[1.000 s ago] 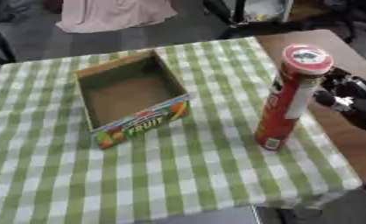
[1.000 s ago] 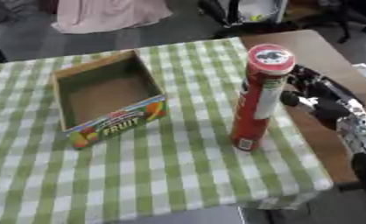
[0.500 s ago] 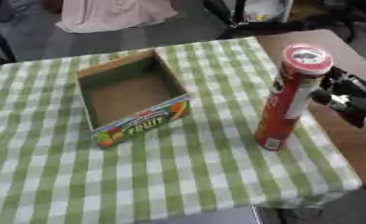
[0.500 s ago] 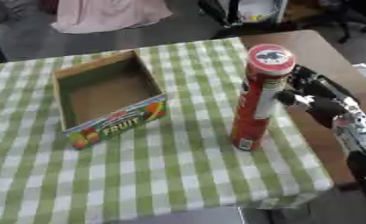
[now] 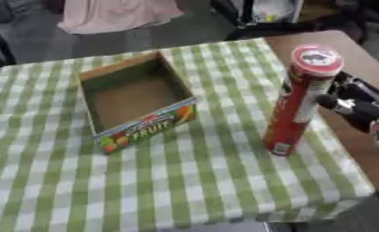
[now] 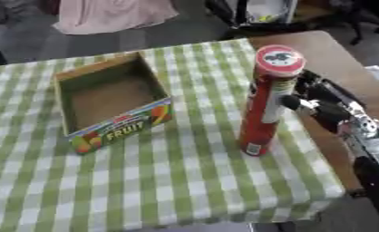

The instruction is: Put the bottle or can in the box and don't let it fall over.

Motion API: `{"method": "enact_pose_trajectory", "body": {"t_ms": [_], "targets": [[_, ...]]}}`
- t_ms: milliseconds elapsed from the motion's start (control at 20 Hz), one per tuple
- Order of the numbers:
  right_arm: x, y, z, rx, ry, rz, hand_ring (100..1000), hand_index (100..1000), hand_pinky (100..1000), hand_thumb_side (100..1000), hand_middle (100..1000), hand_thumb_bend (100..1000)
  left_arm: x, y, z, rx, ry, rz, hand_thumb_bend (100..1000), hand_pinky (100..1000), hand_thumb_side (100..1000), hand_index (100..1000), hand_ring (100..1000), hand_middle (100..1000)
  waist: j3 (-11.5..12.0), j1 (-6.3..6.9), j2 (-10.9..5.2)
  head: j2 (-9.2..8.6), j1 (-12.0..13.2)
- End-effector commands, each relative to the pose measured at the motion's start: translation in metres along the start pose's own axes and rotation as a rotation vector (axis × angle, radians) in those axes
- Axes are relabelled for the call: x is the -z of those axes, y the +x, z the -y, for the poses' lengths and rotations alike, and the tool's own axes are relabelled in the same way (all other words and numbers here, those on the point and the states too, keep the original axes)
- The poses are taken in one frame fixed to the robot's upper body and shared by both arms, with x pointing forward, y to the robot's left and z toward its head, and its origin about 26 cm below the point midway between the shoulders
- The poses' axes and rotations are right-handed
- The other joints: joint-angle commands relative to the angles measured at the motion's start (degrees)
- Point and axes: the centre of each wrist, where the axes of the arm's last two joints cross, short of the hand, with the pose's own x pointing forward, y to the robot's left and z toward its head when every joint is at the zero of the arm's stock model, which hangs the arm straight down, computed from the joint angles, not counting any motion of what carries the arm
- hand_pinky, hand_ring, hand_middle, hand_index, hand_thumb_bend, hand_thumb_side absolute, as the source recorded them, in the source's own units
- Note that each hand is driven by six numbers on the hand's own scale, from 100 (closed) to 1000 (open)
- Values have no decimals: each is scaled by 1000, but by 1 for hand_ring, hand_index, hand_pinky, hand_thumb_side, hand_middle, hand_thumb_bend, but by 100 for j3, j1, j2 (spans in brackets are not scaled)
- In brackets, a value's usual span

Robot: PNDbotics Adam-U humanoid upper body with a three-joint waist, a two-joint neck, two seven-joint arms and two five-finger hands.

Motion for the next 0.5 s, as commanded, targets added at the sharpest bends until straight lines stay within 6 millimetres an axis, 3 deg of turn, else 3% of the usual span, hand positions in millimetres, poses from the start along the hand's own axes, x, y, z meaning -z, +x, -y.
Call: {"method": "enact_pose_trajectory", "body": {"t_ms": [50, 500], "targets": [[6, 12, 1, -18, 24, 32, 1000, 912, 757, 303, 1000, 737, 4, 8, -3, 6, -3, 28, 723, 752, 624, 812, 788, 739, 7, -3, -15, -2, -19], [8, 11, -3, 16, 61, 57, 985, 913, 753, 260, 1000, 755, 4, 7, -3, 5, -5, 25, 721, 753, 624, 812, 788, 737, 7, 2, -4, 0, -36]]}}
